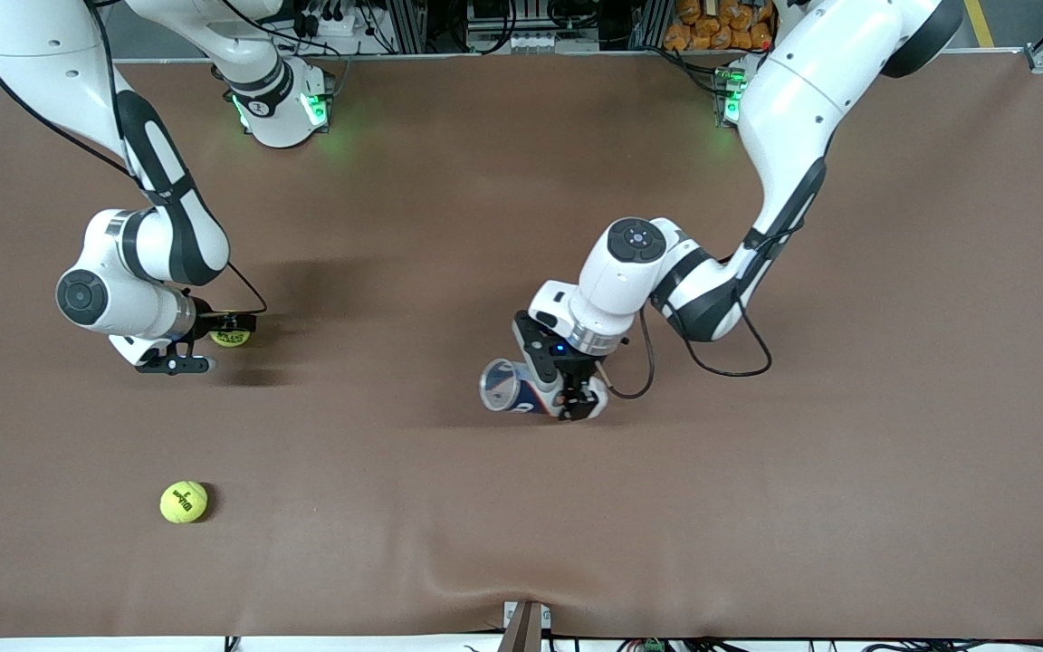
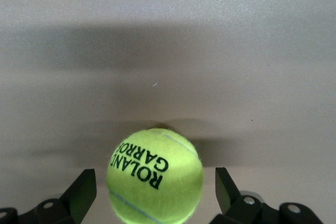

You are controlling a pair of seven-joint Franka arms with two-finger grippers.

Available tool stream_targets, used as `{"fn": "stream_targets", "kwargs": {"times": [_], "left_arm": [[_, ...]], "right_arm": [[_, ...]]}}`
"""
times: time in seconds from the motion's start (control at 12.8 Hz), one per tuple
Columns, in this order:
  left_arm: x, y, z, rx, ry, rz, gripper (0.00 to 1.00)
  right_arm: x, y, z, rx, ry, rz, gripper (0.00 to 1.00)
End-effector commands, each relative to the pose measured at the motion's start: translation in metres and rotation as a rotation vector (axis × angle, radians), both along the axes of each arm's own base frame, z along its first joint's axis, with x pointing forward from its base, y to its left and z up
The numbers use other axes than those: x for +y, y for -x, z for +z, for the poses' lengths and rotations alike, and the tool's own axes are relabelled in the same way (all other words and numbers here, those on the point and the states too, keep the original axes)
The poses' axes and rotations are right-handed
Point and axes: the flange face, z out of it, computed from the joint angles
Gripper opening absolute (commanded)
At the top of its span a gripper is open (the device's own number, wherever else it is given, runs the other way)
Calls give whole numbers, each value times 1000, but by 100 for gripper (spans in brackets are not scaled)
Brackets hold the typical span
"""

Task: Insert tennis ball vertically with right arm
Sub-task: 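Lift the ball with the right gripper while the left gripper carries the tube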

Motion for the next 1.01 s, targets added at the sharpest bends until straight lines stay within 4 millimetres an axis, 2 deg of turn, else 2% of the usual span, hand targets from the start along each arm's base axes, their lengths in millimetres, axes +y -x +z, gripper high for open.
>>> {"fn": "stream_targets", "kwargs": {"times": [0.0, 0.08, 0.23, 0.31, 0.47, 0.7, 0.94], "left_arm": [[-32, 12, 6, -5, 173, 77, 75], [-45, 21, 1, -10, 252, 89, 75], [-55, 31, -12, -36, 398, 99, 75], [-57, 35, -19, -48, 450, 94, 75], [-56, 38, -29, -70, 525, 91, 75], [-57, 50, -52, -87, 625, 83, 76], [-55, 54, -69, -78, 656, 98, 76]], "right_arm": [[-1, 3, -2, -5, 9, 24, 97], [-1, 3, -2, -5, 9, 24, 77], [-1, 3, -2, -5, 9, 24, 37], [-1, 1, 0, -10, 8, 21, 28], [-1, -7, 18, -45, 8, 15, 27], [-4, -26, 81, -105, 4, 3, 27], [-1, -58, 152, -88, -12, 7, 27]]}}
